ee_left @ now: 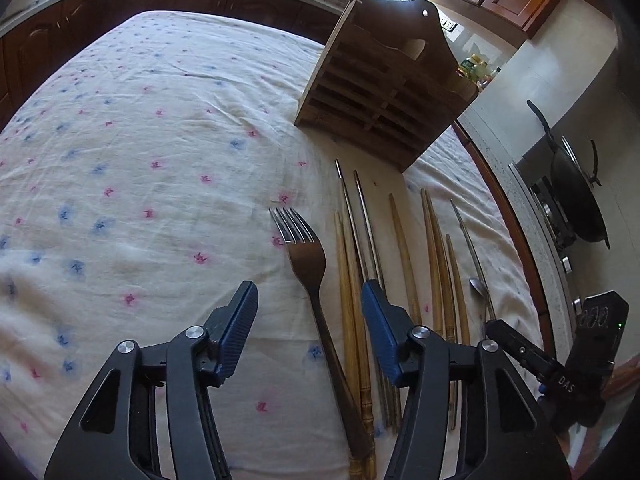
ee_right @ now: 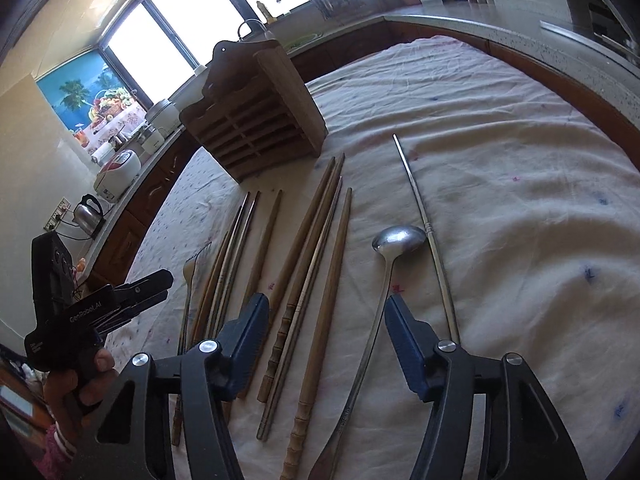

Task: Organize utensils
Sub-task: 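Grasp the steel fork with the left tool while the right tool grasps the steel spoon, then lower the fork and spoon into the wooden holder and open both tools, then move both tools back toward the bamboo chopsticks, then grasp a bamboo chopstick with the left tool while the right tool grasps another, then lift the chopsticks and drop them into the wooden holder, opening both tools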

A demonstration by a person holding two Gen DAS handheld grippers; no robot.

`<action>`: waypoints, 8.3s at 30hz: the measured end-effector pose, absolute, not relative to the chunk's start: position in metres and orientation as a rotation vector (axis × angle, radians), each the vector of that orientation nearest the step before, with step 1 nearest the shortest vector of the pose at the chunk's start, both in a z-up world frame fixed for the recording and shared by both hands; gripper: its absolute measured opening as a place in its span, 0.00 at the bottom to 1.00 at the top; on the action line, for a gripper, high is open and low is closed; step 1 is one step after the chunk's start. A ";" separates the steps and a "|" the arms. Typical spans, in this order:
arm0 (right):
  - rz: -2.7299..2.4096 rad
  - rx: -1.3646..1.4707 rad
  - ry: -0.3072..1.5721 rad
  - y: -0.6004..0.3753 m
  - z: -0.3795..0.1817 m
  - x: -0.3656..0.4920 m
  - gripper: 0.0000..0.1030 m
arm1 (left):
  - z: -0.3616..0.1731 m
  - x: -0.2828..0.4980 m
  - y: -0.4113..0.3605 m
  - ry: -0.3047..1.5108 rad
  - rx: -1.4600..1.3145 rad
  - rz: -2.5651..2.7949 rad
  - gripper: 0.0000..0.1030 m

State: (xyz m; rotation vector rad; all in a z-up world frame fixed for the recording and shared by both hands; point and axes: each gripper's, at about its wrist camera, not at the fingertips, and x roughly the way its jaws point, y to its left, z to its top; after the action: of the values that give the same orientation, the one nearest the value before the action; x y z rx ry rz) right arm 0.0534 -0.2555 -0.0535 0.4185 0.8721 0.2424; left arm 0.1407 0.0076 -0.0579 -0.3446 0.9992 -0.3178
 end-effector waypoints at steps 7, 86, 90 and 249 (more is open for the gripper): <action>0.244 0.486 0.899 -0.268 -0.060 0.076 0.53 | -0.066 0.162 0.001 1.034 -0.362 -0.357 0.27; 0.247 0.079 0.565 -0.199 0.050 0.251 0.02 | 0.042 0.309 -0.039 0.597 -0.162 -0.257 0.03; 0.250 0.100 0.570 -0.201 0.050 0.251 0.03 | 0.044 0.309 -0.039 0.604 -0.170 -0.261 0.03; 0.264 0.240 0.413 -0.243 0.139 0.095 0.05 | 0.121 0.133 0.032 0.569 -0.211 -0.355 0.05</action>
State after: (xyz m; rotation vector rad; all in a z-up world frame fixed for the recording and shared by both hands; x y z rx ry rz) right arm 0.0946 -0.2430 0.1390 0.2400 0.4129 0.2642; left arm 0.1327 0.0319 0.1215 -0.2110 0.5689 -0.3549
